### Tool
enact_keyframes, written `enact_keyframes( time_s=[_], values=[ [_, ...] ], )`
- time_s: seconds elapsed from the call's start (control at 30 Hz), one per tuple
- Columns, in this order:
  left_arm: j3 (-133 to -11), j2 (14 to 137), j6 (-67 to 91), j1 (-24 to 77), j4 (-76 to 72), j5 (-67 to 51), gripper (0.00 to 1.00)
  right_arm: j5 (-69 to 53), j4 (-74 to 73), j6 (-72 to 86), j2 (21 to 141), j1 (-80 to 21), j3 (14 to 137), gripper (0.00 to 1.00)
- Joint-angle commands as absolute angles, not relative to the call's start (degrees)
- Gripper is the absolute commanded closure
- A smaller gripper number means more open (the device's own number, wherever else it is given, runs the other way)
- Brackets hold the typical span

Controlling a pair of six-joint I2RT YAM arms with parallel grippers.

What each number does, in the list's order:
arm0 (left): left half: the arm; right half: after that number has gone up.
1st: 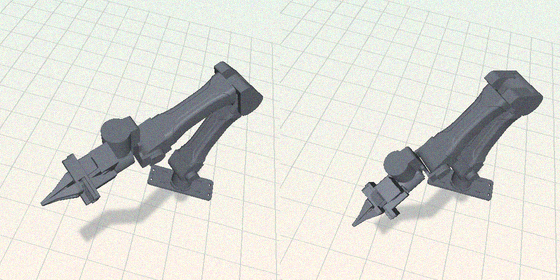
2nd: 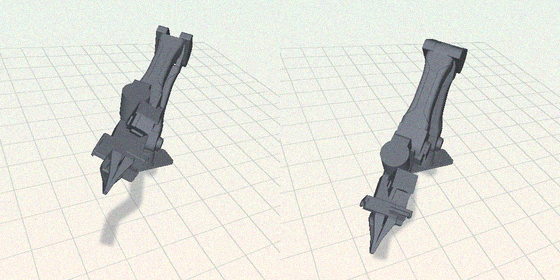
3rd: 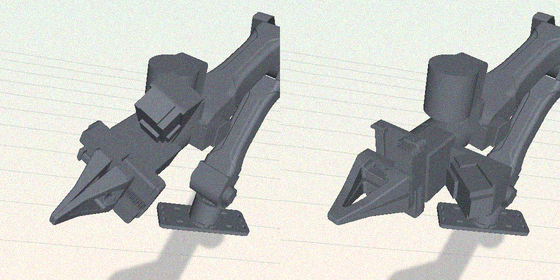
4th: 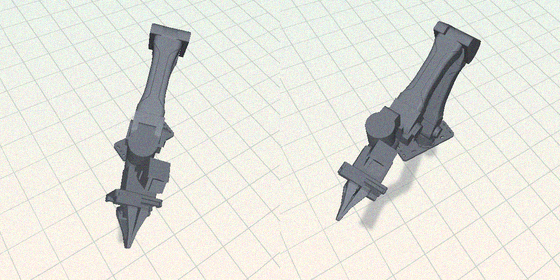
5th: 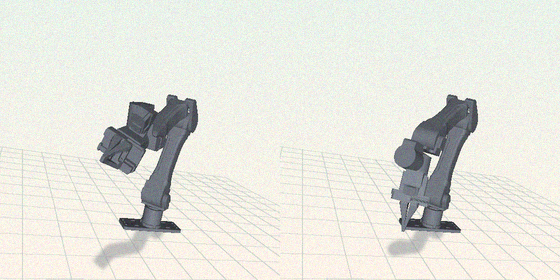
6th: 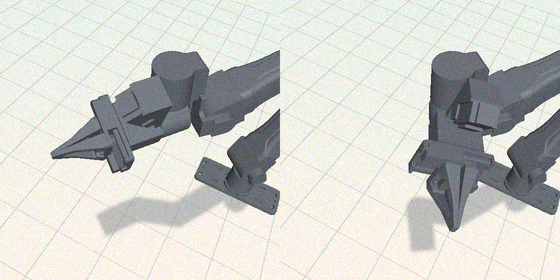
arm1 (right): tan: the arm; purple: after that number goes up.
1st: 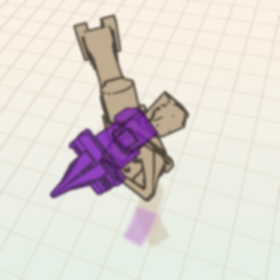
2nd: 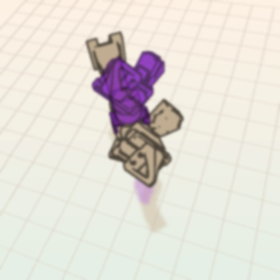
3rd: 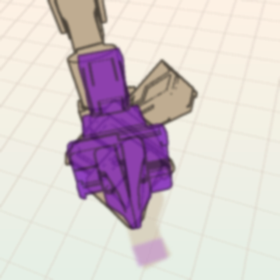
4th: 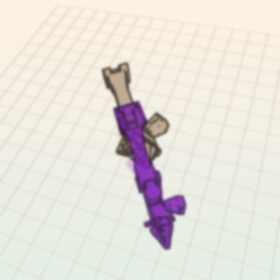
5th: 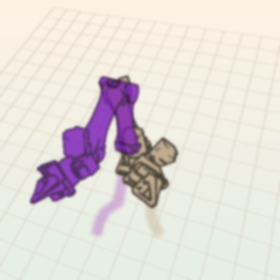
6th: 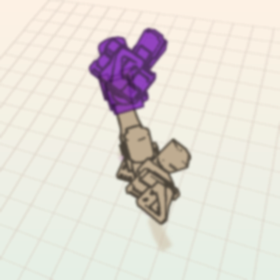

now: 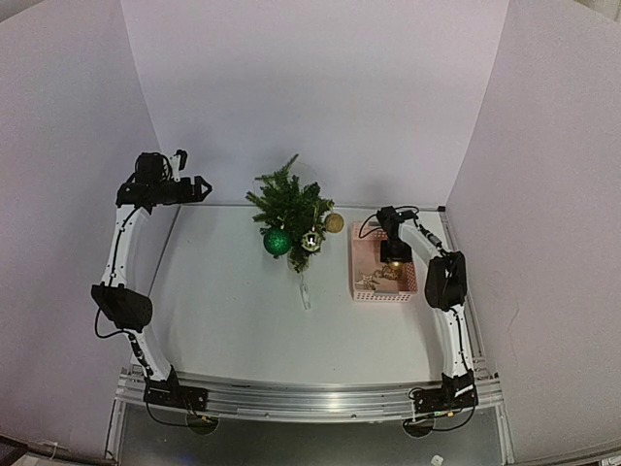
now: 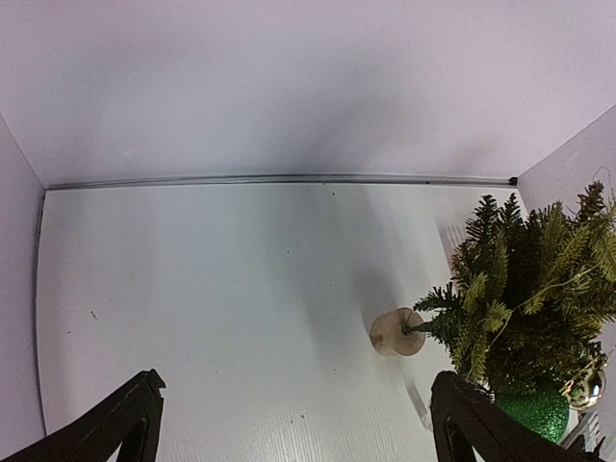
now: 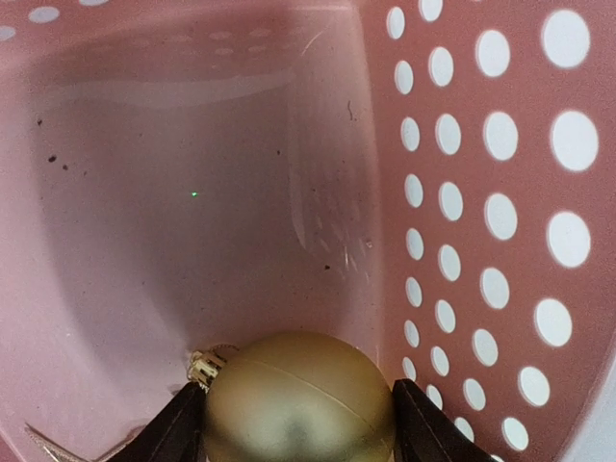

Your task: Decorate the small christmas tree

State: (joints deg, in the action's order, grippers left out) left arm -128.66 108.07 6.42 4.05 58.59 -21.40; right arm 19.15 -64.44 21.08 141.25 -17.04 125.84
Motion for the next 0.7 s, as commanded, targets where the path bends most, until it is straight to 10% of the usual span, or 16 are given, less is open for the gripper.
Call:
enact_keyframes(
  time_s=[0.0,0.67],
  values=[
    [-131.33,107.95,6.96,3.65,58.95,-22.53,0.03,17.87,-64.72,21.43,141.93,-16.77,126.74,0.44],
    [-130.08,107.21,6.87,3.69,58.75,-24.85,0.03,13.92,-63.92,15.52,130.51,-16.58,127.17,0.74]
  ],
)
